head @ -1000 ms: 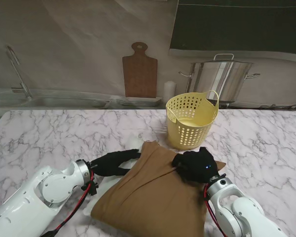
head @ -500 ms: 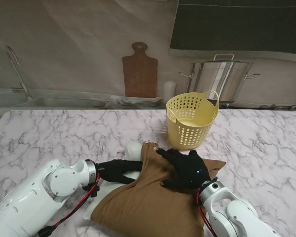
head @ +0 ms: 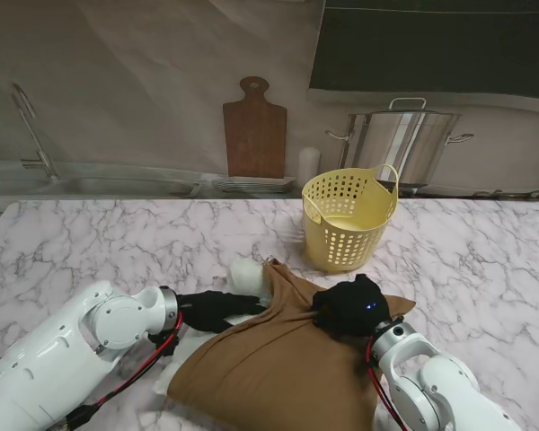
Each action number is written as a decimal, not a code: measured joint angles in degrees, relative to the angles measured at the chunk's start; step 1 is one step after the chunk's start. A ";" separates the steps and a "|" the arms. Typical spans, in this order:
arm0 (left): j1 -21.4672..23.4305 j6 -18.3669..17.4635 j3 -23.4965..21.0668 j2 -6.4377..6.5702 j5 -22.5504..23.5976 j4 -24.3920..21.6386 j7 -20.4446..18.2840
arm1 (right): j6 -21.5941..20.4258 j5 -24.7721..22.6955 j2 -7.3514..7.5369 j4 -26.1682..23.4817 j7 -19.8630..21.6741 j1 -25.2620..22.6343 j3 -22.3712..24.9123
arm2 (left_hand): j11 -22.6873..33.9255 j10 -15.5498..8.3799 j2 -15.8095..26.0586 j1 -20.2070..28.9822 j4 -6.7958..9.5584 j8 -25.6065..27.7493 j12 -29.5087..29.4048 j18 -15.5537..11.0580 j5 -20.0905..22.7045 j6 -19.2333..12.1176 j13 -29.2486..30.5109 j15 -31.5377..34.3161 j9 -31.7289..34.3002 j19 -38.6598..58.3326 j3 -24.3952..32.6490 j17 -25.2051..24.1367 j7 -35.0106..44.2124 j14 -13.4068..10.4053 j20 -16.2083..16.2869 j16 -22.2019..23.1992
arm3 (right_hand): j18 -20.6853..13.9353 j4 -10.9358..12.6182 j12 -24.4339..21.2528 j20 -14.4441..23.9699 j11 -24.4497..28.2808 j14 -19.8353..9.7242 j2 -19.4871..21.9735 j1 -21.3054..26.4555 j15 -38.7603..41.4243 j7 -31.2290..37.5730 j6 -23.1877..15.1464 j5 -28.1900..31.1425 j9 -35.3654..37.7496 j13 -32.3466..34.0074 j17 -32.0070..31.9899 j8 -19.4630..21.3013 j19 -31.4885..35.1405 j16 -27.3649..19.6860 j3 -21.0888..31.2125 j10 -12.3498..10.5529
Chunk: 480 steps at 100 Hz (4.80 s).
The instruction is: Remove the pillowcase from the pillow and put it in the laundry basket
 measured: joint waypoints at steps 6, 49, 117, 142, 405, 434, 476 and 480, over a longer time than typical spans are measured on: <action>-0.15 0.22 0.12 0.05 0.00 -0.07 -0.52 | 0.32 -0.93 -0.01 -1.13 -0.41 -2.00 1.94 | 0.00 -0.52 0.00 -0.17 0.00 -0.01 -0.01 -0.48 -0.04 -0.65 -0.01 -0.13 -0.03 -0.20 0.00 -0.01 -0.56 -0.57 0.00 0.00 | -0.01 -0.20 0.93 -0.58 0.54 -0.61 0.00 -0.01 0.00 0.01 0.02 0.49 0.01 -0.13 0.00 0.92 0.01 0.00 0.00 -0.35; -0.07 1.03 -0.09 0.06 0.07 -1.20 -3.54 | 2.24 -6.01 0.02 -7.34 2.80 -10.79 9.91 | -0.07 -3.47 0.01 -1.82 0.00 -0.04 -0.02 -2.09 -1.17 -4.94 -0.59 -0.14 -0.06 -3.87 -0.06 -0.02 -1.38 -3.15 0.00 -0.02 | -0.02 -1.93 3.23 -0.63 0.83 -2.79 0.00 -0.03 0.00 -0.29 -0.41 0.49 0.01 -0.20 0.10 2.64 0.14 -0.04 0.00 -2.15; 6.80 -1.49 -7.08 -0.12 1.89 -4.62 0.49 | -2.05 -0.44 1.63 -1.36 4.37 -3.65 4.00 | -0.03 1.72 -0.78 -3.35 0.00 -0.15 0.28 0.33 -4.00 -1.97 0.74 0.83 -0.30 -5.98 -0.19 1.56 -1.79 -0.50 1.84 -0.15 | -0.02 -0.37 -3.39 -0.63 -6.89 -0.61 -1.06 0.08 -3.53 3.16 -0.54 -5.53 -0.92 -1.38 -1.21 -6.02 0.07 3.11 1.33 -0.60; 8.21 -1.95 -7.31 -0.19 -1.27 -6.78 4.16 | -1.94 0.27 1.61 -0.60 3.66 -1.85 1.96 | 1.04 5.10 1.30 -2.41 0.00 -0.15 1.68 3.31 -3.73 2.65 2.49 2.65 1.35 -5.98 -0.14 2.85 0.21 4.08 2.91 0.67 | -0.05 1.56 -6.39 -0.63 -7.68 0.65 -1.68 0.12 -3.52 3.18 -0.32 -6.73 -1.53 -1.35 -1.21 -7.36 0.07 3.76 1.33 -0.18; -9.94 11.86 9.20 0.25 -9.22 3.62 -6.35 | -10.35 -1.80 0.99 -14.92 8.35 -17.68 9.01 | 0.39 1.67 3.68 6.09 -0.80 9.20 4.83 -4.62 -1.61 0.37 4.64 3.47 7.67 -4.64 -2.35 3.19 1.32 -3.99 2.79 1.53 | 9.93 8.01 -36.96 -8.51 -34.30 16.88 -0.10 -29.55 -39.06 -45.00 17.26 -35.25 -46.73 -33.39 -17.92 -1.81 -22.84 -19.19 -3.60 9.88; -5.05 9.27 3.17 -0.46 -5.74 1.66 -5.85 | -5.70 5.77 1.31 -8.11 5.70 -9.68 2.61 | 0.59 1.61 4.05 6.29 -0.82 9.20 4.85 -4.62 -1.52 0.52 4.87 3.47 7.69 -4.61 -2.39 3.23 1.37 -3.97 2.82 1.53 | 2.37 -2.35 -20.19 -1.16 -21.54 12.32 -6.78 -3.59 -25.36 -21.76 2.78 -14.42 -13.59 -5.38 4.90 5.71 0.14 -4.84 -11.56 1.10; 14.55 -4.63 -18.56 -2.11 7.65 -7.45 6.69 | -12.70 22.92 -0.41 -4.70 7.25 -8.00 7.74 | 3.77 4.54 1.12 9.04 -0.82 9.41 5.93 1.74 7.71 1.76 6.87 5.31 10.06 -4.63 -1.56 3.85 6.63 0.65 2.82 2.12 | 0.01 -4.22 -6.82 -0.73 -8.53 10.22 -9.07 3.59 -14.10 -9.43 2.24 -1.24 -3.85 0.68 10.26 5.76 6.10 -0.65 -10.03 2.70; 15.47 -5.44 -20.28 -2.10 9.43 -7.96 6.77 | -13.24 23.18 -0.40 -4.54 7.61 -7.86 8.10 | 4.61 4.30 -1.02 10.93 -0.82 11.12 6.69 2.23 9.23 0.61 7.72 5.82 11.27 -4.63 -1.40 3.85 8.28 1.82 2.82 2.31 | 0.00 -4.22 -6.41 -0.73 -8.33 10.22 -9.07 4.09 -13.41 -8.87 2.24 -1.23 -3.78 0.70 10.26 6.19 6.10 -0.65 -10.02 2.86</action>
